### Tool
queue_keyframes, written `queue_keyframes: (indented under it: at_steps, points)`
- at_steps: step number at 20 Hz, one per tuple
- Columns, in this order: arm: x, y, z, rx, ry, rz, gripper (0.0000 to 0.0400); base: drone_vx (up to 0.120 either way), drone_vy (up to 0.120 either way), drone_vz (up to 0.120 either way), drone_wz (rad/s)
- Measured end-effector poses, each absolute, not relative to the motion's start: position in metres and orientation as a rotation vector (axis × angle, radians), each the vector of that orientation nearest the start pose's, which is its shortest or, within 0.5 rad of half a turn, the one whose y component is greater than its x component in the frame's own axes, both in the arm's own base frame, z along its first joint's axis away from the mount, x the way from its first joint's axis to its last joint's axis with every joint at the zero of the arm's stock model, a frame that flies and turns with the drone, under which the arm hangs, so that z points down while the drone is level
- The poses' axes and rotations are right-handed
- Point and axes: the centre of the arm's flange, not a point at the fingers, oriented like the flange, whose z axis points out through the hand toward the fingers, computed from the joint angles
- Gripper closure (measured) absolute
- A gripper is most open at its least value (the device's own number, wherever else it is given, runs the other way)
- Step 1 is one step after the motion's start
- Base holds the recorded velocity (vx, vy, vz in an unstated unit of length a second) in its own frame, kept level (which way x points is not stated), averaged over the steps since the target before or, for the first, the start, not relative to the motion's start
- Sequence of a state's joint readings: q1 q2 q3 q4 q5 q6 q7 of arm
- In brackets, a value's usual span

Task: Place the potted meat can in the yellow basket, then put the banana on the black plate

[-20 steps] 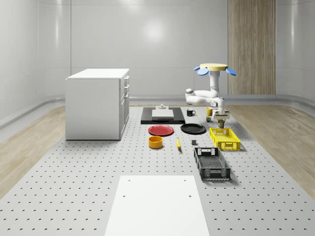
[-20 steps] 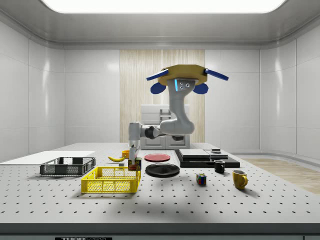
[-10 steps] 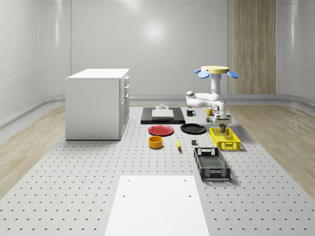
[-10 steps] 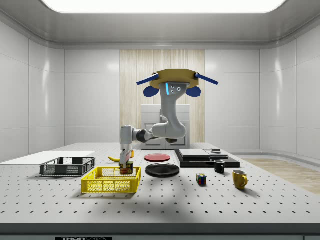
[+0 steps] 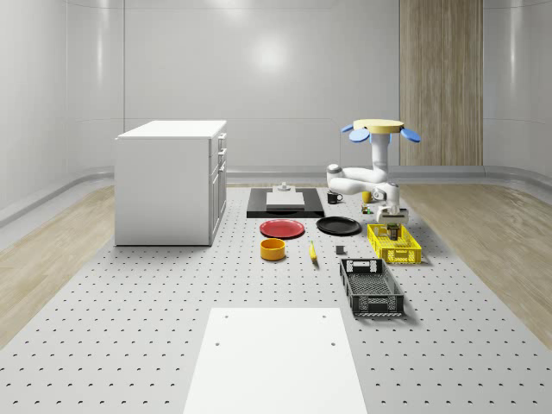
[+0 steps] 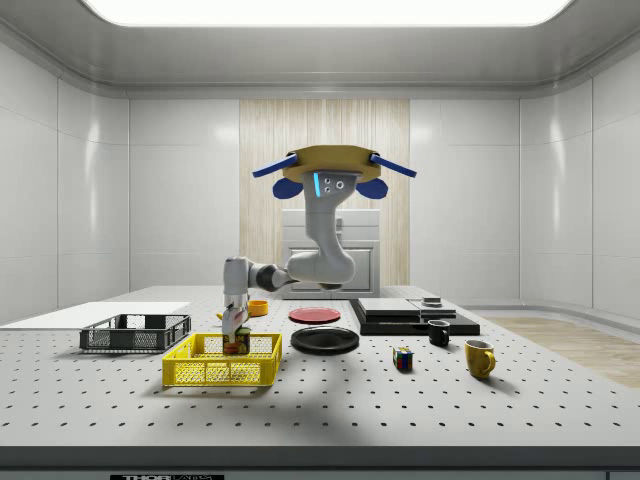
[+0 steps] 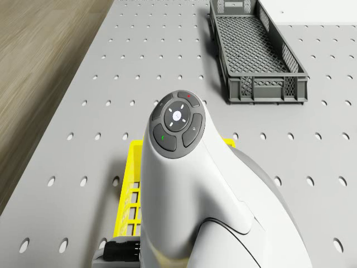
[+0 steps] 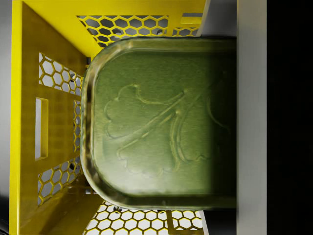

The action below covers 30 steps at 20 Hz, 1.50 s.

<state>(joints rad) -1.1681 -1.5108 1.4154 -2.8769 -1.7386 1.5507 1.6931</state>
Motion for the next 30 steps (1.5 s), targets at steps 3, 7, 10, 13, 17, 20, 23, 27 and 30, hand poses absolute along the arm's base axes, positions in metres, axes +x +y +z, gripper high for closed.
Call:
queue_keyframes:
  at_steps: [3,7,10,13,17,20,23,27,30]
  points:
    - [0.307,0.0,0.483,-0.003,0.001,0.786,0.0116,0.0,0.0,0.0,0.0]
    - [0.307,0.0,0.494,-0.003,0.001,0.786,0.0116,0.0,0.0,0.0,0.0]
    - [0.307,0.0,0.503,-0.003,0.001,0.786,0.0116,0.0,0.0,0.0,0.0]
    - [0.307,0.0,0.512,-0.003,0.001,0.786,0.0116,0.0,0.0,0.0,0.0]
    - [0.307,0.0,0.516,-0.001,0.0,0.786,0.0051,0.0,0.0,0.0,0.0]
    - [0.307,0.0,0.51,0.0,-0.001,0.786,0.0024,0.0,0.0,0.08,0.0]
    - [0.307,0.0,0.505,0.0,-0.001,0.786,0.0011,0.013,-0.013,0.12,0.0]
    - [0.307,0.0,0.503,0.001,-0.002,0.786,0.0004,0.12,-0.12,0.12,0.0]
    - [0.307,0.0,0.502,0.001,-0.002,0.786,0.0002,0.12,-0.12,0.04,0.0]
